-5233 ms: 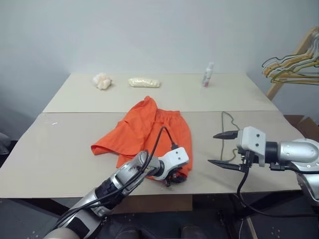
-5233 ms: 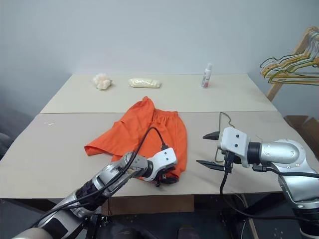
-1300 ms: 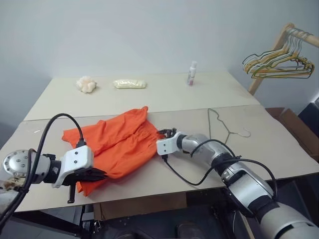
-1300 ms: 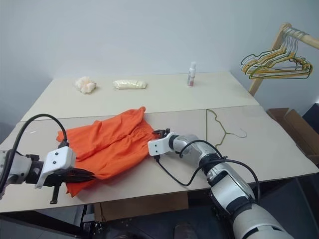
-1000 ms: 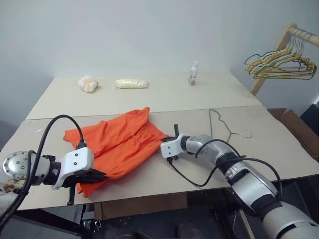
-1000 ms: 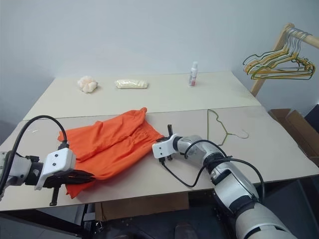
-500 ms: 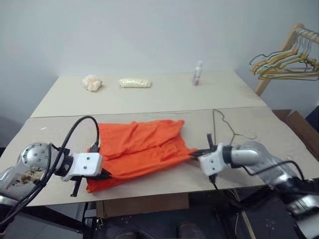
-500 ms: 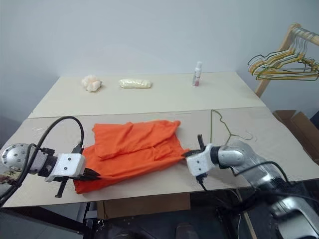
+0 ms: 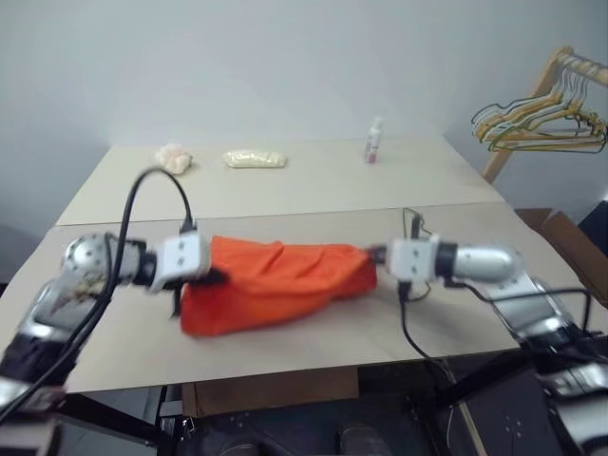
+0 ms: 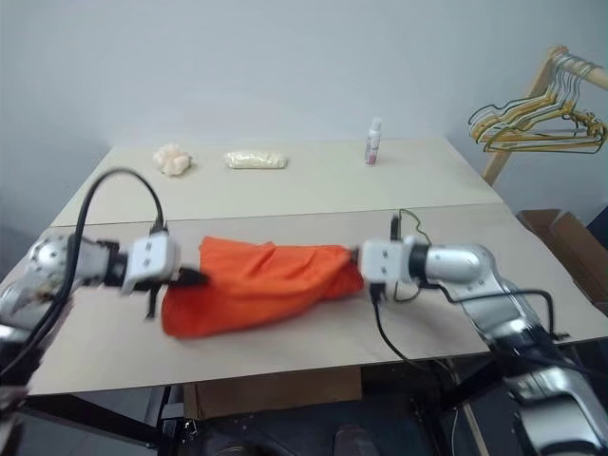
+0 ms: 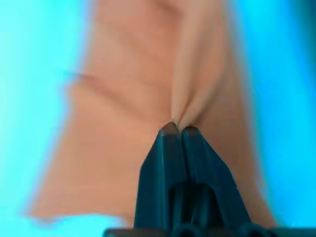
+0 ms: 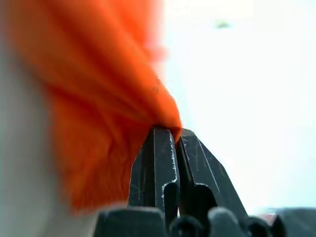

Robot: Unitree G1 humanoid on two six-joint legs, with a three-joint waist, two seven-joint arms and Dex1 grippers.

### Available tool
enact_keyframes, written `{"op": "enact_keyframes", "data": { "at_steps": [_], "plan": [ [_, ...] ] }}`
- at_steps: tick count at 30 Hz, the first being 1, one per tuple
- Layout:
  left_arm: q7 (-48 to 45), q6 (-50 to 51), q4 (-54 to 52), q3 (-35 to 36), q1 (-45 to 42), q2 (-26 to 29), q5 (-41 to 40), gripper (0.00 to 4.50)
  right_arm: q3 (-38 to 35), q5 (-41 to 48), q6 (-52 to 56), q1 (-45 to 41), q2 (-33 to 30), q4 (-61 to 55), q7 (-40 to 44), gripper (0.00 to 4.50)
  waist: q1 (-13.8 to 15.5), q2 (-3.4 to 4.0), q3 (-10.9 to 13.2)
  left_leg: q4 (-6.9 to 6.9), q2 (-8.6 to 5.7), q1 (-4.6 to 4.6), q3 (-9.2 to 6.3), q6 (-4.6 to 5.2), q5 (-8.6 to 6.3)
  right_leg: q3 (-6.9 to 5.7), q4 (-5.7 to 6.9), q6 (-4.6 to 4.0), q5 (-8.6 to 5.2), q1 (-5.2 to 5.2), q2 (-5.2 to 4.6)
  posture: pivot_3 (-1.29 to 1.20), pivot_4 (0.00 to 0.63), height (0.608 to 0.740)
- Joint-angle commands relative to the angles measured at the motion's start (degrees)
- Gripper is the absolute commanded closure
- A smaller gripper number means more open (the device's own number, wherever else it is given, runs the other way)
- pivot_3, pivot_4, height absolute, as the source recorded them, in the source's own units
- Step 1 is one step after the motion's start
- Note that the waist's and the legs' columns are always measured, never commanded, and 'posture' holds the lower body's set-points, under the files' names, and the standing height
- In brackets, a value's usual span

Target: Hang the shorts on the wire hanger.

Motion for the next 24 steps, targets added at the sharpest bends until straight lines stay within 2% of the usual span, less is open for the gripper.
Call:
{"op": "enact_keyframes", "data": {
  "at_steps": [1,3,5,7,9,12,15,18,21,24],
  "plan": [
    [24.4,-3.2,22.7,1.4,-20.6,-5.1,10.1,4.50,-4.2,-6.7,3.4,-16.3,6.9,18.7,-20.8,4.40,-0.5,-0.02,0.0,0.00,-0.01,0.01,-0.01,-0.07,0.04,0.00,0.00,0.00,0.00,0.00,-0.01,-0.12,0.000,0.740],
    [38.2,-7.9,37.2,1.3,-32.7,-8.1,13.8,4.50,-7.5,-5.9,6.5,-26.9,12.0,31.1,-32.5,4.40,-1.1,-0.02,0.0,-0.11,-0.08,-0.25,-0.05,-0.60,0.37,-0.08,0.12,0.01,0.02,-0.23,-0.10,-0.13,0.000,0.740],
    [51.0,-15.4,47.6,0.6,-41.6,-9.3,17.1,4.50,-10.4,-5.0,3.2,-34.4,14.4,40.2,-42.7,4.40,-1.7,-0.02,0.0,-0.28,-0.15,-0.38,-0.03,-0.64,0.38,-0.10,0.03,0.03,0.01,-0.40,-0.25,-0.13,0.000,0.740],
    [59.5,-20.6,54.0,1.1,-47.7,-10.2,17.9,4.50,-12.5,-3.7,-3.3,-38.2,15.5,45.1,-48.5,4.40,-2.3,-0.01,0.0,-0.71,-0.38,-0.44,0.03,-0.65,0.39,-0.09,0.04,0.03,0.01,-0.72,-0.53,-0.14,0.000,0.740],
    [62.4,-26.0,56.8,2.5,-51.0,-11.1,16.8,4.50,-13.1,-3.4,-8.8,-39.0,15.7,47.1,-50.5,4.40,-2.7,-0.01,0.0,-1.10,-0.57,-0.44,0.03,-0.65,0.39,-0.13,0.09,0.04,0.01,-0.88,-0.71,-0.14,0.000,0.740],
    [56.3,-34.3,56.8,1.6,-49.8,-11.7,16.0,4.50,-11.0,-5.0,-15.3,-35.2,14.7,47.2,-46.8,4.40,-3.1,-0.01,0.0,-1.29,-0.74,-0.44,0.05,-0.61,0.36,-0.19,0.03,0.08,-0.01,-0.86,-0.83,-0.14,0.000,0.740],
    [47.5,-40.8,54.2,0.7,-43.9,-11.8,15.0,4.50,-8.3,-6.9,-21.3,-28.3,12.6,45.0,-41.5,4.40,-3.4,-0.01,0.0,-0.98,-0.83,-0.50,0.15,-0.58,0.37,-0.34,-0.17,0.23,-0.10,-0.48,-0.90,-0.15,0.000,0.740],
    [30.9,-44.5,46.0,0.4,-33.4,-10.9,10.0,4.50,-3.9,-10.0,-30.0,-19.8,8.8,41.7,-34.3,4.40,-4.2,0.01,0.0,-0.90,-0.86,-0.24,0.18,-0.49,0.44,-0.33,-0.53,0.41,-0.21,0.00,-0.96,-0.15,0.000,0.740],
    [16.1,-38.3,30.2,0.7,-20.8,-8.1,2.1,4.50,-0.4,-12.2,-37.6,-13.9,5.2,40.1,-28.3,4.40,-5.8,0.03,0.0,-0.90,-0.88,-0.20,0.02,-0.51,0.58,-0.21,-0.34,0.43,-0.22,-0.07,-0.98,-0.16,0.000,0.740],
    [7.8,-25.3,8.6,2.0,-4.1,-2.0,-4.7,4.50,2.5,-13.2,-42.8,-10.0,2.6,40.0,-21.5,4.40,-8.4,0.04,0.0,-0.92,-0.85,-0.14,-0.17,-0.52,0.60,-0.01,-0.21,0.44,-0.21,-0.11,-0.98,-0.17,0.000,0.740]
  ]
}}
